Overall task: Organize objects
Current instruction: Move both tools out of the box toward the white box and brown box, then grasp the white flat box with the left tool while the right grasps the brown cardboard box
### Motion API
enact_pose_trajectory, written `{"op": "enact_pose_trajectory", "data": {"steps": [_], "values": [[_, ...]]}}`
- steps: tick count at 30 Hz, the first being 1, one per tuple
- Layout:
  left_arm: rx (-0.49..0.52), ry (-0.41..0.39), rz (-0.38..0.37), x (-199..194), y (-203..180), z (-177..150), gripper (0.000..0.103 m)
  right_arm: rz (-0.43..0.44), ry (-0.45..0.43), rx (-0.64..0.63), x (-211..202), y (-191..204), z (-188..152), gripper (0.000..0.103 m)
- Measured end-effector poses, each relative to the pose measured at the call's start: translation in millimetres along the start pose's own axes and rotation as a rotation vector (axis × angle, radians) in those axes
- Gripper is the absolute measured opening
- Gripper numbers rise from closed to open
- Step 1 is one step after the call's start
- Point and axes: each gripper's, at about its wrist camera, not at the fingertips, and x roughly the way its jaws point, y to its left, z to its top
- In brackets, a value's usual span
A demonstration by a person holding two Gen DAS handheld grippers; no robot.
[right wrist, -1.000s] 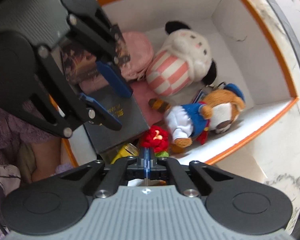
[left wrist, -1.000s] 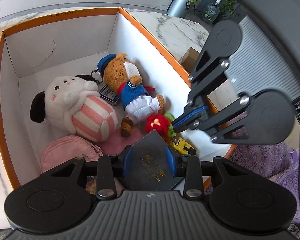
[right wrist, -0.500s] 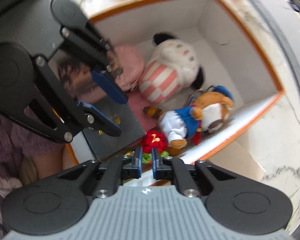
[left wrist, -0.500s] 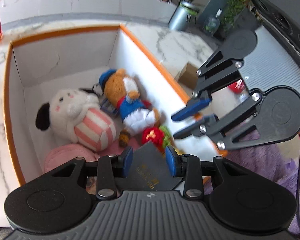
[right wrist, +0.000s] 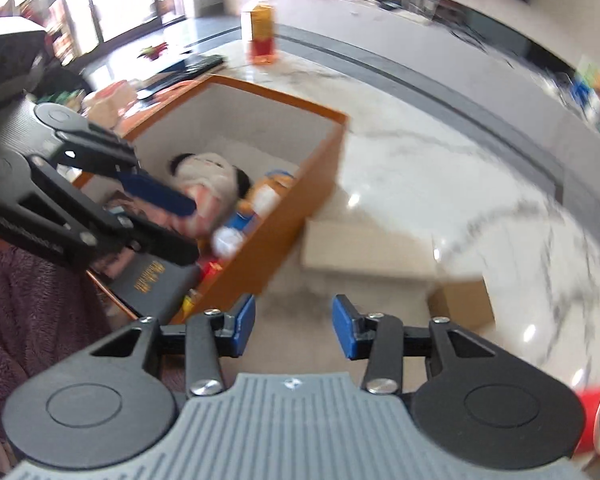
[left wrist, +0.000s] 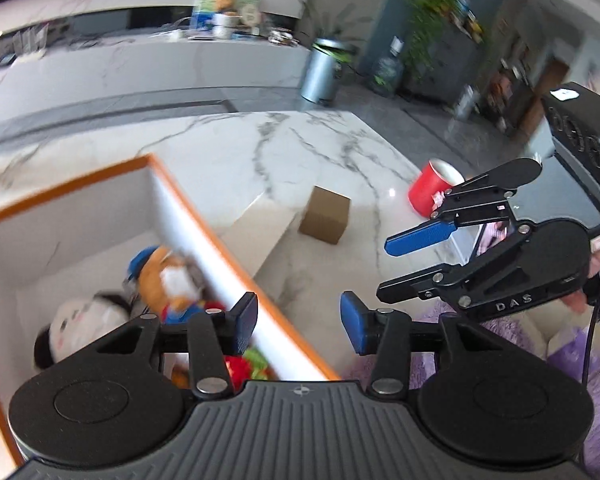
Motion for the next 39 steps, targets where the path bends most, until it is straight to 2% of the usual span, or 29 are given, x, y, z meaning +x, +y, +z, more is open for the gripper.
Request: {"op": "enact_pose_trajectory", "data": {"steps": [5,7,10,15,18,21,25,32,35,38,39], "values": [[0.174,0.08,0.057,42,-24,27,0.06,-0.075,-0.034,0.162,16,-48,-24,0.046],[0.233,0.115,0.076,64,-29,37,0.065,-0.108,-0.063,0.196,21,-61,-30,0.058],[0.29,0.159,0.095,96,-29,51,0.072,-0.168,-0.093,0.179,41,-79,-29,0.072],[0.353,0.296,0.165,153,-20,69,0.076,-0.261,-0.107,0.118,57,-109,-28,0.074],[0.384,0.396,0.215,185,-15,74,0.077,-0.297,-0.144,0.101,72,-122,-26,0.083],[0.401,0.483,0.236,211,-10,77,0.077,-0.312,-0.159,0.093,87,-129,-23,0.088],[0.388,0.552,0.268,234,-1,83,0.079,-0.269,-0.165,0.124,109,-138,-20,0.088],[0.33,0.609,0.239,248,12,85,0.079,-0.21,-0.148,0.13,125,-145,-17,0.087],[0.32,0.619,0.23,250,12,84,0.077,-0.19,-0.136,0.143,126,-145,-18,0.076],[0.312,0.629,0.238,254,12,84,0.08,-0.21,-0.132,0.13,124,-139,-20,0.072],[0.297,0.632,0.241,255,13,85,0.079,-0.218,-0.128,0.124,123,-137,-22,0.067]]}}
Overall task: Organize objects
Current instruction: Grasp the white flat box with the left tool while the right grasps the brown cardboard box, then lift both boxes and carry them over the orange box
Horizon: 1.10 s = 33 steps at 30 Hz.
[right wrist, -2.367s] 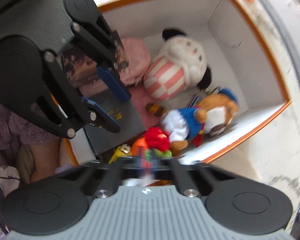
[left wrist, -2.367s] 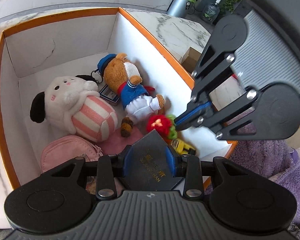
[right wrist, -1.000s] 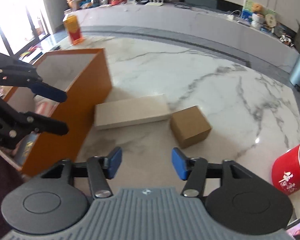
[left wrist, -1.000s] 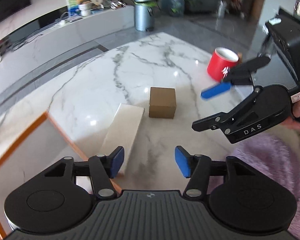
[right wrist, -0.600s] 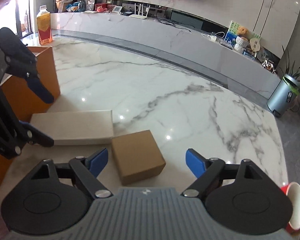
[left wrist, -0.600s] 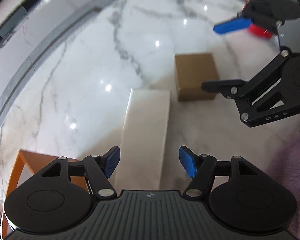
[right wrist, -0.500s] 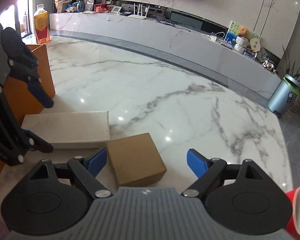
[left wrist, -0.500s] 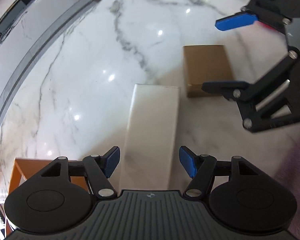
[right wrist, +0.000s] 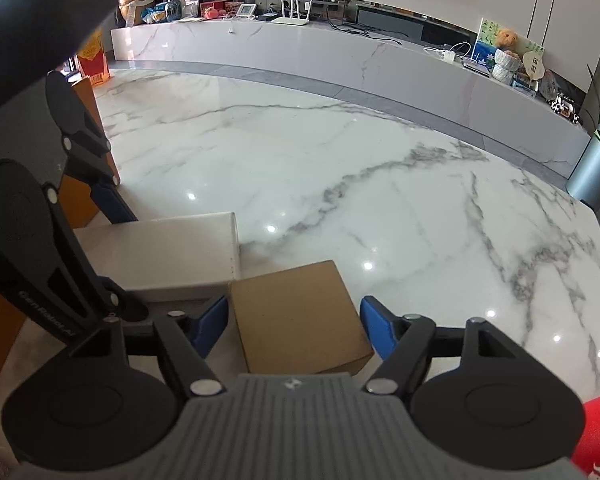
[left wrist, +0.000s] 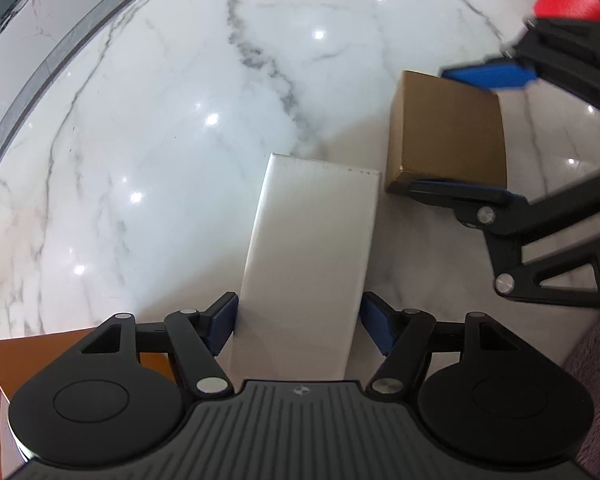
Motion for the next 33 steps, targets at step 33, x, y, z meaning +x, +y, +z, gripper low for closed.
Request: {"op": "enact_pose_trajectory", "data": {"steps": [33], "values": [[-0.064,-0.421,-0.043,-148,-40,-66,0.074,-0.098,-0.089,0.035,-148,29,7,0.064]]}}
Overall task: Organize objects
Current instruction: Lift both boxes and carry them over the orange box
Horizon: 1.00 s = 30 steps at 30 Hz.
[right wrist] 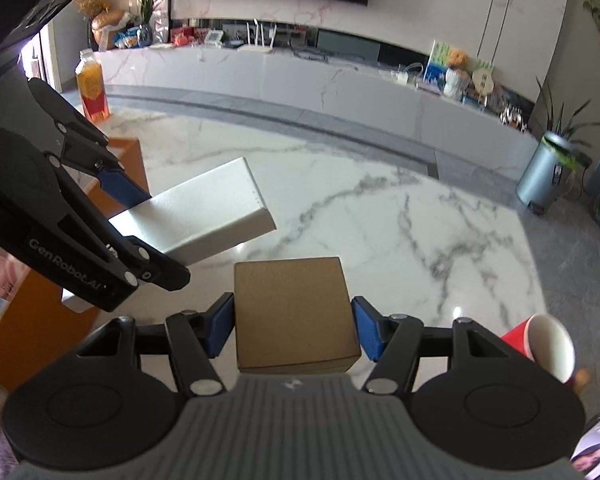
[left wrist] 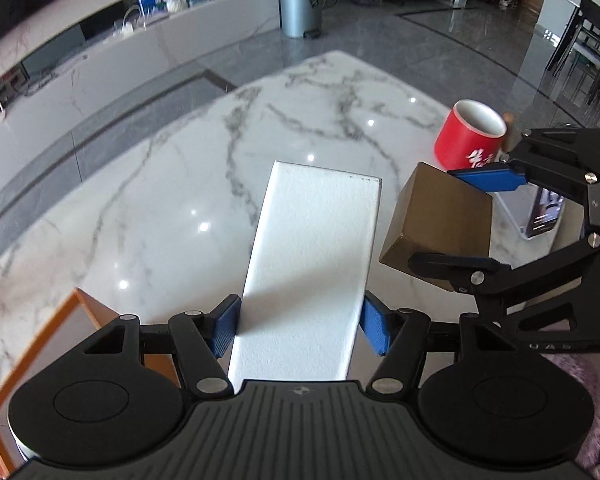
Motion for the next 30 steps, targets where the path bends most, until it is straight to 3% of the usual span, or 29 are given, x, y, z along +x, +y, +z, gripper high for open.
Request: {"op": "enact_pose_trajectory", "data": {"steps": [5,12,16,20,30], "values": [[0.062,-0.042,0.07,-52,9,-9,0.074,0.071,-0.076,-0.017,-35,18,28,0.064],[0.175,0.018,0.245,-83,49,-43,0.074,0.163,-0.152,-0.127,-51,72,65,0.064],[0.245,0.082,0.329,-62,74,-61,0.074,0.215,-0.158,-0.201,-38,108,81,0.064],[0.3,0.134,0.358,-24,94,-73,0.074,0.227,-0.152,-0.252,-15,134,94,0.064],[0.424,0.204,0.284,55,123,-93,0.074,0.218,-0.086,-0.252,43,148,120,0.064]]}}
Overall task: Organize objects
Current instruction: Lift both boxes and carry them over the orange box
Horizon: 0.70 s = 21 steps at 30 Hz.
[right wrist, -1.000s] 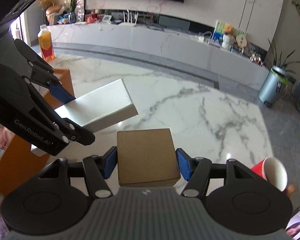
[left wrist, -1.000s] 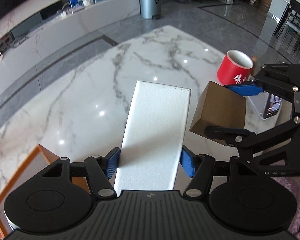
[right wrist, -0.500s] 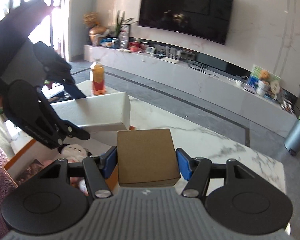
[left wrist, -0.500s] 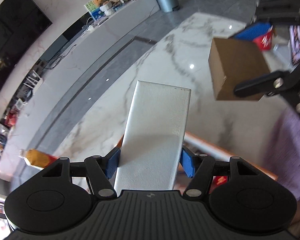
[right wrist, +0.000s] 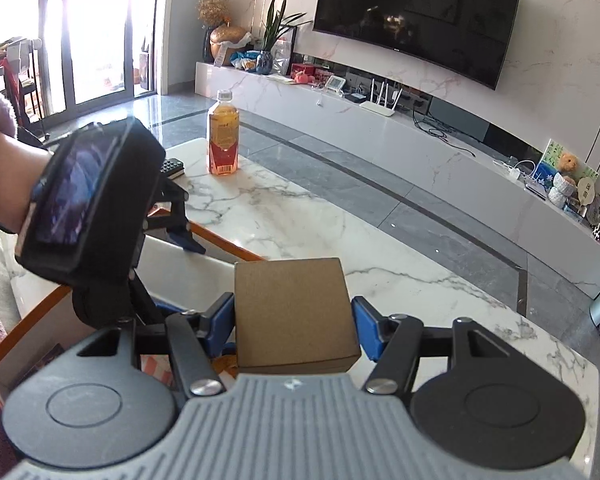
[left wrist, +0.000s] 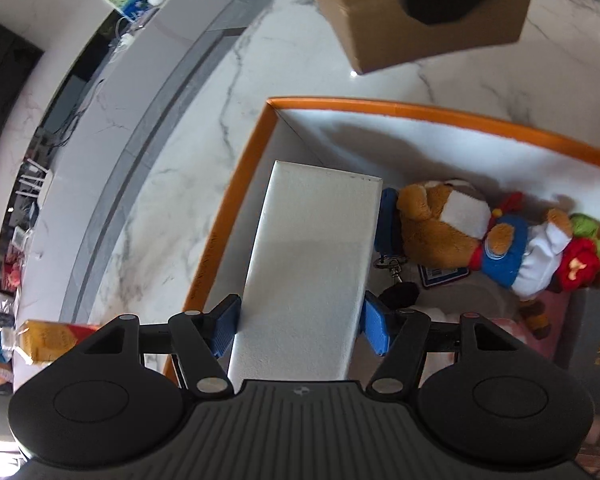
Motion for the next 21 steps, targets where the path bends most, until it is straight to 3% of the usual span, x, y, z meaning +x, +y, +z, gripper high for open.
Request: {"op": "enact_pose_trajectory", "data": {"steps": [13,21], "values": [[0.07,-0.02,-0.1,37,0,-1,0.074,0.013,0.036,-0.015,25,-2,-2,0.064],[0.126,-0.062,-0.09,40,-11,2,0.075,0.019,0.053,-0.015,26,-3,-6,0.064]]}}
